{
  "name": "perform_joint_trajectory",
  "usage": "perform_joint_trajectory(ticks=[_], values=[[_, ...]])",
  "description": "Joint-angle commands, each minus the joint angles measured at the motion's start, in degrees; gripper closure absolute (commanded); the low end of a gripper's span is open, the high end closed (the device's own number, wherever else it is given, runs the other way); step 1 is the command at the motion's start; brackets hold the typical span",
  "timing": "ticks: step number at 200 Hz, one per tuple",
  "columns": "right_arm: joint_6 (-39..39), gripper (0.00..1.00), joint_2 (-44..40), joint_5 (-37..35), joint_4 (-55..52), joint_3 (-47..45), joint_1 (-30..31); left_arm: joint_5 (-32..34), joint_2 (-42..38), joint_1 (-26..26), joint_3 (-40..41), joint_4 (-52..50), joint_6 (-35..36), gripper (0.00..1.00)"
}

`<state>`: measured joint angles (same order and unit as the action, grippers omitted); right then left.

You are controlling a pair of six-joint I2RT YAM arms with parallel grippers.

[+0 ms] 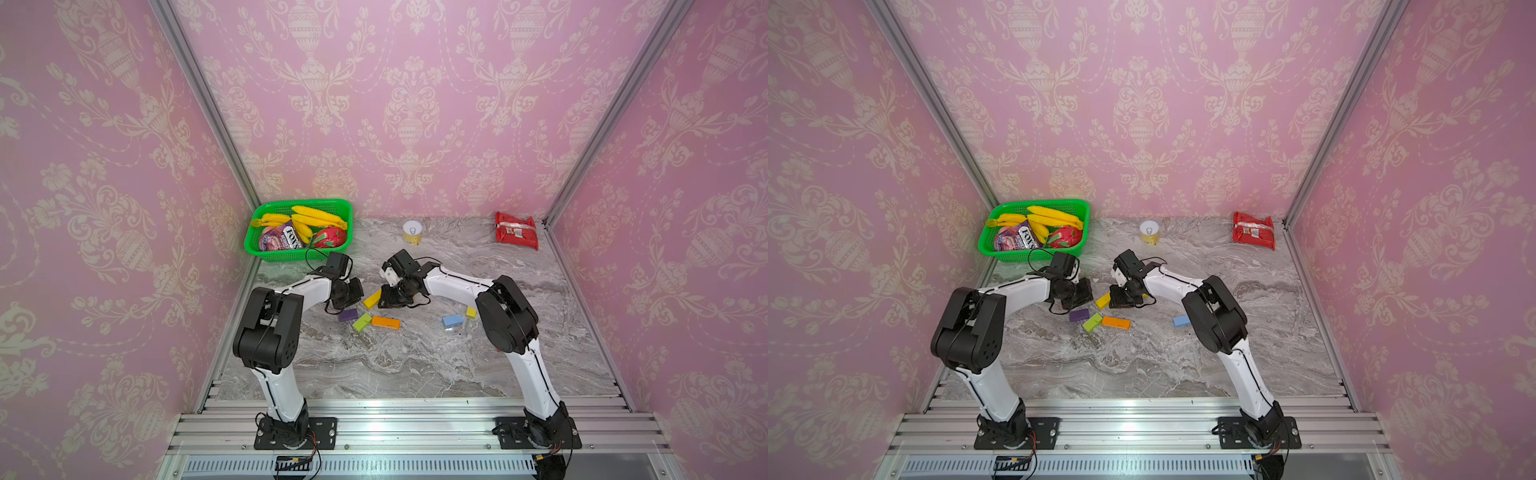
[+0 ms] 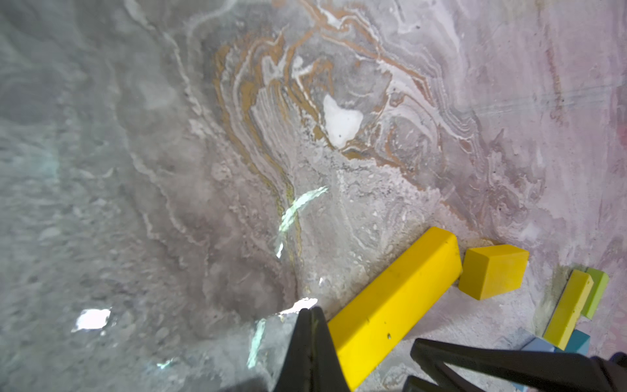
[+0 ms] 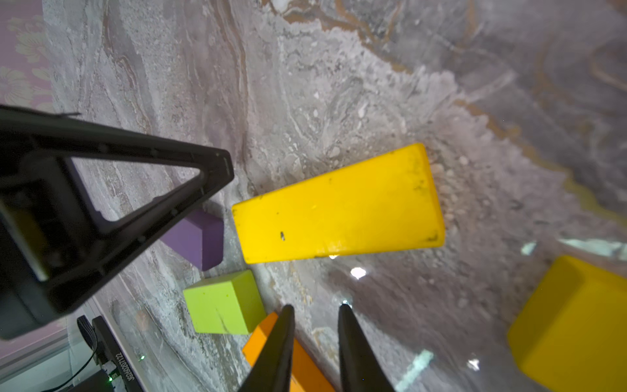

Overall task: Assemble the letter p with building blocks
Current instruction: Adjust the building block at the center of the board.

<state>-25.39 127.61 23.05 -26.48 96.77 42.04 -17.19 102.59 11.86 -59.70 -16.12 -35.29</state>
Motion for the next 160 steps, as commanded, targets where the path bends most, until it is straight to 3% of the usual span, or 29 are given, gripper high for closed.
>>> perform_joint_trajectory(ticks=[1, 85, 160], values=[[4.9, 0.72, -3.1, -2.9, -5.5, 1.6, -1.8, 0.3, -5.0, 0.6, 2.9, -2.4, -1.6, 1.00], [10.8, 0.75, 9.9, -0.9, -16.6, 23.2, -7.8, 0.1, -4.5, 4.1, 5.7, -0.8, -4.6, 1.00], [10.0, 0.76, 13.5, 2.8, -15.6, 23.4, -7.7, 1.0, 0.0, 5.2, 3.8, 0.5, -5.9, 1.00]])
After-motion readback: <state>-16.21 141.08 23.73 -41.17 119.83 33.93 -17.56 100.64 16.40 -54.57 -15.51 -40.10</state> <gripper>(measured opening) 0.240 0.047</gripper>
